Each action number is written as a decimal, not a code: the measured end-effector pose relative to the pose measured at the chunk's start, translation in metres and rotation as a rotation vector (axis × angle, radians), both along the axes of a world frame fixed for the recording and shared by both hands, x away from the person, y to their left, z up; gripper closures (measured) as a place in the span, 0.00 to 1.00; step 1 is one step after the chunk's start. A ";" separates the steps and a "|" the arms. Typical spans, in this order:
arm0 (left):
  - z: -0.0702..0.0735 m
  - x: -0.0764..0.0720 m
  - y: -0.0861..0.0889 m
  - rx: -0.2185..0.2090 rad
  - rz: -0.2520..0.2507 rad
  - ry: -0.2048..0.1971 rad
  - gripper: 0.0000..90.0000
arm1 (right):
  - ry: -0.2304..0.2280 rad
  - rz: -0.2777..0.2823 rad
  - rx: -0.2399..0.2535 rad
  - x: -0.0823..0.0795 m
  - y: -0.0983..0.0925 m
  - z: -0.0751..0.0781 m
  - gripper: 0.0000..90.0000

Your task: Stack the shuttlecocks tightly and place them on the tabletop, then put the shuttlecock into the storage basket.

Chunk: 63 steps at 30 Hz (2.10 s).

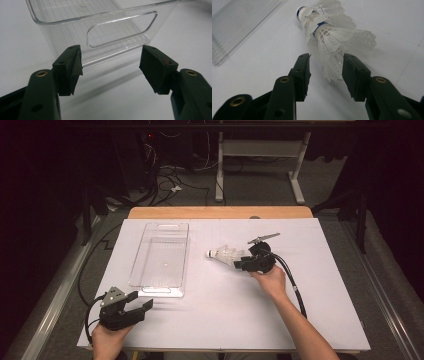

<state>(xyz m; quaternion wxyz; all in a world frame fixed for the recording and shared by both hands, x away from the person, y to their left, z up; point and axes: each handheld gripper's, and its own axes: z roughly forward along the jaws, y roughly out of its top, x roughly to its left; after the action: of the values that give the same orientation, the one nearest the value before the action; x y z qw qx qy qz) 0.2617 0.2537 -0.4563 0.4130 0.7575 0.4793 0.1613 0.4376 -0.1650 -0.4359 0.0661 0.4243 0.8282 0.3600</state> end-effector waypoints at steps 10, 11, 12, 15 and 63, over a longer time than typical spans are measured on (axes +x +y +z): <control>-0.001 0.000 0.001 -0.014 -0.001 0.007 0.39 | -0.018 0.012 -0.012 -0.004 0.007 0.000 0.61; -0.001 0.000 0.002 -0.015 -0.001 0.008 0.39 | -0.022 0.015 -0.012 -0.004 0.008 0.000 0.61; -0.001 0.000 0.002 -0.016 -0.001 0.008 0.39 | -0.022 0.013 -0.011 -0.004 0.009 0.000 0.61; -0.001 0.001 0.002 -0.016 -0.001 0.008 0.39 | -0.034 0.019 -0.012 -0.004 0.011 0.000 0.60; 0.000 -0.001 0.000 -0.005 -0.008 0.000 0.39 | -0.062 0.014 -0.007 0.015 0.044 -0.013 0.62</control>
<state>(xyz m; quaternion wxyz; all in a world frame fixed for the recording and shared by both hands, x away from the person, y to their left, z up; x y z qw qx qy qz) 0.2607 0.2541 -0.4564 0.4154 0.7585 0.4766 0.1583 0.4522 -0.1211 -0.4486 0.0909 0.4067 0.8301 0.3705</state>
